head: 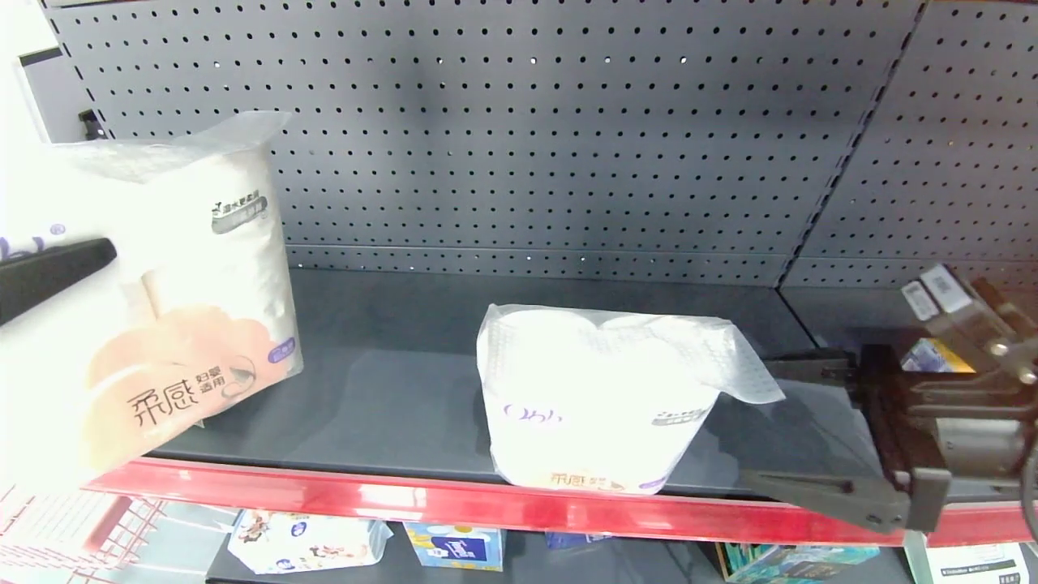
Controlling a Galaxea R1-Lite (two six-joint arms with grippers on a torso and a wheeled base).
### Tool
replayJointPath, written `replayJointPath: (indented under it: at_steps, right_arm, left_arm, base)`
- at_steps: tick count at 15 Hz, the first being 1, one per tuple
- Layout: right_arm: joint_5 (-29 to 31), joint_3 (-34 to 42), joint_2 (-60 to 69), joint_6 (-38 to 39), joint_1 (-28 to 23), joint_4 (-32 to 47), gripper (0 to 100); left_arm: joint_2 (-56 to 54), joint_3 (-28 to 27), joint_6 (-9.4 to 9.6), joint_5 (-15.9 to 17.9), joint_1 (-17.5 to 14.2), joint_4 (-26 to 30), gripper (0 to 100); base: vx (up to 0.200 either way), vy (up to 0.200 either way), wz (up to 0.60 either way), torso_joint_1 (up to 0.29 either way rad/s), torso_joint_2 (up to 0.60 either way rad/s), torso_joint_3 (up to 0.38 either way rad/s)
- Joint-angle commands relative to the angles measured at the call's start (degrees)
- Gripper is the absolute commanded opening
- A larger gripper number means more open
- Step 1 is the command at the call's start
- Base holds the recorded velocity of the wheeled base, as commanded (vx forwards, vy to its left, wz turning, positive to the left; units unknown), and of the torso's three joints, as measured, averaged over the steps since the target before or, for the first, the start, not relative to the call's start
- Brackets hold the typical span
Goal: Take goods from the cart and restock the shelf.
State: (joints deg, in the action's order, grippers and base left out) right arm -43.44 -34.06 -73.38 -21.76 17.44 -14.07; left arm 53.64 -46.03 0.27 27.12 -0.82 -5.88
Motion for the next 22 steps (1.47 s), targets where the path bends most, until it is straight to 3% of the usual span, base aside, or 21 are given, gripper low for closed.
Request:
replayJointPath:
  at_steps: [1,3,4,7,8,9,10,12,13,15,17,22]
  right_arm:
    - [2.39,9.1,16.6,2.69,-6.81,0.09,100]
    - [13.11,12.26,28.11,10.6,-13.67,0.18,100]
    - [18.91,13.41,32.33,15.52,-15.77,0.18,100]
    - [31.13,16.13,39.71,20.0,-17.71,1.15,100]
    - [32.01,16.48,42.44,20.0,-17.71,3.26,100]
    - [32.1,16.57,42.61,20.0,-17.71,3.43,100]
    - [32.27,16.31,45.43,20.0,-17.88,7.39,100]
    - [32.71,15.52,49.12,20.0,-17.97,13.8,100]
    - [32.8,15.16,49.91,19.83,-18.06,15.03,100]
    - [32.8,14.55,50.08,19.48,-18.15,15.21,100]
    - [32.8,13.32,49.91,19.39,-19.03,15.21,100]
    - [32.71,12.0,49.73,18.16,-20.26,15.21,100]
  left_arm:
    - [4.54,-2.48,0.0,-0.23,3.54,-0.01,0]
    - [9.03,-3.98,0.35,0.03,6.97,-0.28,0]
    - [11.4,-4.07,1.4,0.12,8.99,-2.3,0]
    - [19.84,-4.33,2.54,7.24,12.42,-13.28,0]
    - [23.88,-4.86,2.63,9.35,13.12,-17.77,0]
    - [24.14,-4.94,2.63,9.44,13.21,-18.03,0]
    - [28.98,-6.61,2.63,10.32,13.65,-22.25,0]
    - [35.75,-10.75,2.54,20.42,14.79,-26.38,0]
    - [38.56,-12.06,2.63,23.5,15.58,-29.02,0]
    - [45.85,-14.88,2.54,25.52,16.9,-36.05,0]
    - [52.09,-17.6,2.28,31.24,16.9,-42.55,0]
    - [59.3,-25.16,1.31,40.46,17.16,-43.87,0]
  base:
    - [0.0,0.0,0.0,0.0,0.0,0.0]
    - [0.0,0.0,0.0,0.0,0.0,0.0]
    - [0.0,0.0,0.0,0.0,0.0,0.0]
    - [0.0,0.0,0.0,0.0,0.0,0.0]
    - [0.0,0.0,0.0,0.0,0.0,0.0]
    - [0.0,0.0,0.0,0.0,0.0,0.0]
    - [0.0,0.0,0.0,0.0,0.0,0.0]
    - [0.0,0.0,0.0,0.0,0.0,0.0]
    - [0.0,0.0,0.0,0.0,0.0,0.0]
    - [0.0,0.0,0.0,0.0,0.0,0.0]
    - [0.0,0.0,0.0,0.0,0.0,0.0]
    - [0.0,0.0,0.0,0.0,0.0,0.0]
